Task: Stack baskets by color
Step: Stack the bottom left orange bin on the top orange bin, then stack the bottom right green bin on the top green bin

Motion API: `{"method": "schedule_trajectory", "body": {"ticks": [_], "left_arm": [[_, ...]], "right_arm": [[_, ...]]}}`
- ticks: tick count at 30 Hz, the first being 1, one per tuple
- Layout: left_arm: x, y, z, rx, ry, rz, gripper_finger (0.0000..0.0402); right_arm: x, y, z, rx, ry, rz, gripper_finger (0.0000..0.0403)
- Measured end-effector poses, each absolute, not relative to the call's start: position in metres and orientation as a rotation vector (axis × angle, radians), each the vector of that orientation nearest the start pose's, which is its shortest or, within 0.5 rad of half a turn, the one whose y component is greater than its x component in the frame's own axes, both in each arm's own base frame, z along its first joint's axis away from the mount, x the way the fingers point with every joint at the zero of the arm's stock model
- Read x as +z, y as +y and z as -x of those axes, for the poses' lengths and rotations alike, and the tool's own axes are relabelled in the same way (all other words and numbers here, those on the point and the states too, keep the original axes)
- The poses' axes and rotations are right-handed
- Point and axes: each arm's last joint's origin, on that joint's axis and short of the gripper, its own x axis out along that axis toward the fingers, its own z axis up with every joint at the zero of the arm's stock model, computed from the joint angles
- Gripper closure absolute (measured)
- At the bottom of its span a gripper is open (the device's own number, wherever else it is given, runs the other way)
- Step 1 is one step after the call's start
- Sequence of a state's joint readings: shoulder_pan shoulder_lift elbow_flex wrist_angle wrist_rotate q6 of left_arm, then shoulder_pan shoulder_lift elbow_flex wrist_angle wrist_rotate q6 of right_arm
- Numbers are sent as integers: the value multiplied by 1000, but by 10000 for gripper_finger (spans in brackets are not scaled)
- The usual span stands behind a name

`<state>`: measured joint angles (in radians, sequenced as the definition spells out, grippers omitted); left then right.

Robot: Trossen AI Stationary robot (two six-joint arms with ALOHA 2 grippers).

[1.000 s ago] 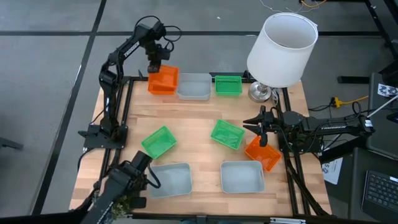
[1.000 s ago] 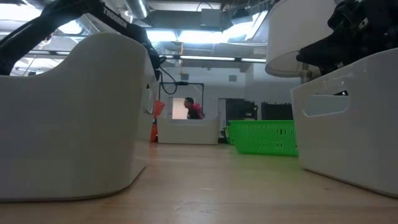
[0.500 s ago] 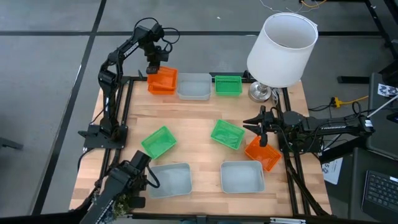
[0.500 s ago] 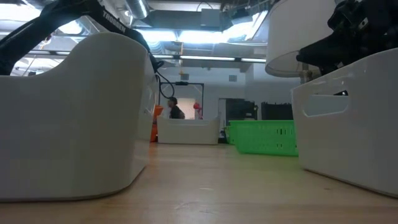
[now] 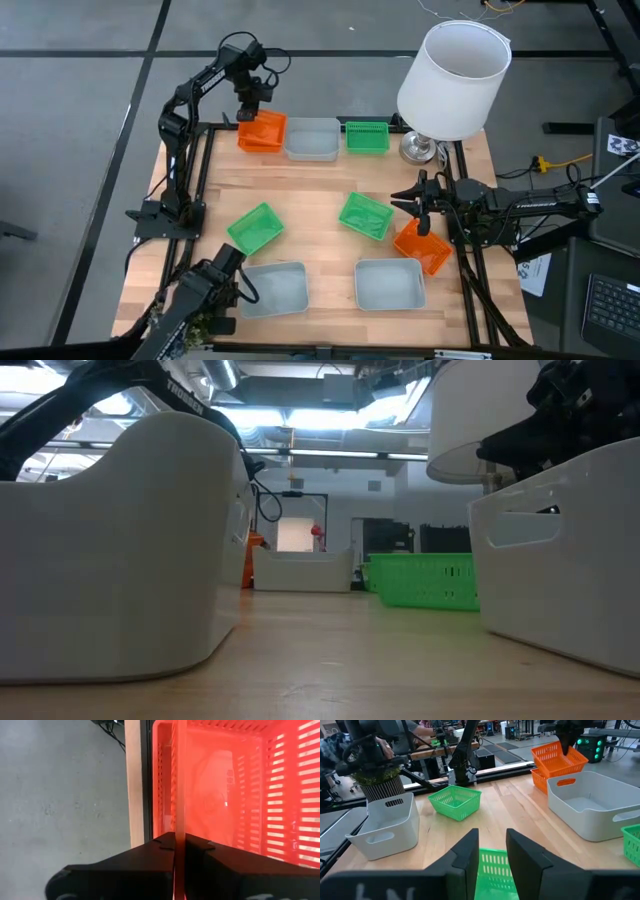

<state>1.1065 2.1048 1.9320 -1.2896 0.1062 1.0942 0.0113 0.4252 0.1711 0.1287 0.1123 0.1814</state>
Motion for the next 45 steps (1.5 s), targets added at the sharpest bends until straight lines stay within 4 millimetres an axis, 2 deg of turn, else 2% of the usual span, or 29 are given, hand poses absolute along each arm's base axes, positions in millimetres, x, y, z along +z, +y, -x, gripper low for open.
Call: {"method": "schedule_trajectory", "body": {"ticks": [6, 16, 20, 23, 28, 32, 36, 40, 45], "left_arm": [[252, 371, -190, 90, 1457, -10, 397], [252, 373, -190, 165, 1464, 24, 334], [253, 376, -191, 224, 1505, -17, 323], [267, 377, -194, 348, 1599, -76, 323], [308, 371, -211, 587, 1697, -233, 322], [344, 350, -233, 745, 1575, -184, 322], [364, 314, -255, 780, 1390, 99, 322], [363, 271, -276, 607, 1320, 361, 322], [352, 217, -311, 293, 1303, 424, 326]], "right_arm": [[197, -2, -128, -112, 116, -172, 304], [197, -2, -128, -112, 116, -171, 304], [197, -2, -128, -112, 116, -169, 304], [197, -2, -128, -112, 116, -168, 304], [197, -2, -128, -111, 116, -167, 304], [197, -2, -128, -111, 116, -168, 304], [197, -2, -128, -111, 117, -167, 304], [196, -2, -127, -112, 125, -166, 304], [193, -2, -127, -117, 152, -173, 304]]}}
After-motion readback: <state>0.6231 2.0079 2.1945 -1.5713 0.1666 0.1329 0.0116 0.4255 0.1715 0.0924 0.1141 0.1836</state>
